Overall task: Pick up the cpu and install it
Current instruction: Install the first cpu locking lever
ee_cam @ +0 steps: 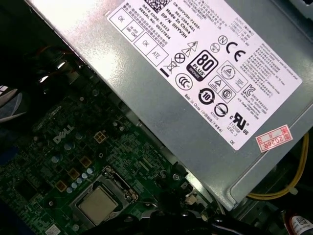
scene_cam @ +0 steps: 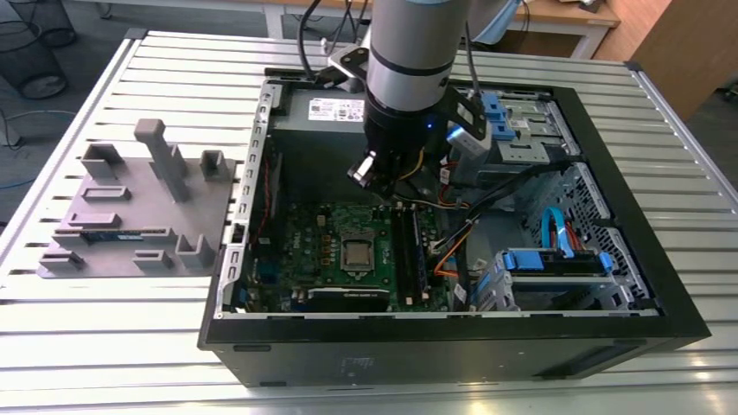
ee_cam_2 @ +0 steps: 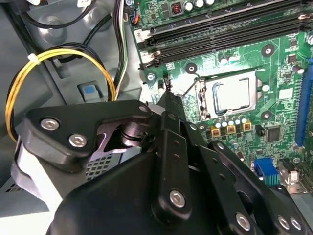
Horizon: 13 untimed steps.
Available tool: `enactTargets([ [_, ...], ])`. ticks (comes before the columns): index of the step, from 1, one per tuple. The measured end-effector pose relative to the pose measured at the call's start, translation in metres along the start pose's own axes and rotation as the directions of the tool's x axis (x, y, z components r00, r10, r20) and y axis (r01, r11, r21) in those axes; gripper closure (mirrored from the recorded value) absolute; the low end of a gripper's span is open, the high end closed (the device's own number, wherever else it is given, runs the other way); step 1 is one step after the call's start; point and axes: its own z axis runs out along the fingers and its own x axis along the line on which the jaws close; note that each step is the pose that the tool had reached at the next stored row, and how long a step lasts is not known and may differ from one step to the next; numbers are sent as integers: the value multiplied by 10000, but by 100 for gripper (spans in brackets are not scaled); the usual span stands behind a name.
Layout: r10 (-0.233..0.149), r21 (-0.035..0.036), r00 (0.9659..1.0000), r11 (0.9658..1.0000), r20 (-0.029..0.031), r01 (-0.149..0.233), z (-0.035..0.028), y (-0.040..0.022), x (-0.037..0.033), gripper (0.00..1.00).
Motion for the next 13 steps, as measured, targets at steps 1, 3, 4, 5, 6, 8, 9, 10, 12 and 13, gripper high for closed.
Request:
enactTargets([
  [1,-11,-15,10000,10000,21,11,2,0,1,89],
  [3,-33,-33,10000,10000,55,33,10,-1,0,89],
  [4,-44,-37,10000,10000,65,44,15,-1,1,89],
  [5,-55,-38,10000,10000,68,55,19,-1,1,89],
  [6,-63,-39,10000,10000,70,63,24,-1,1,89],
  [8,-70,-38,10000,10000,68,70,30,1,5,89],
  [9,-72,-38,10000,10000,67,72,32,3,7,89],
  [10,-73,-38,10000,10000,67,74,34,5,9,89],
  [12,-74,-38,9999,10000,68,75,38,10,14,89],
  [13,-75,-36,10000,10000,63,75,39,12,16,89],
])
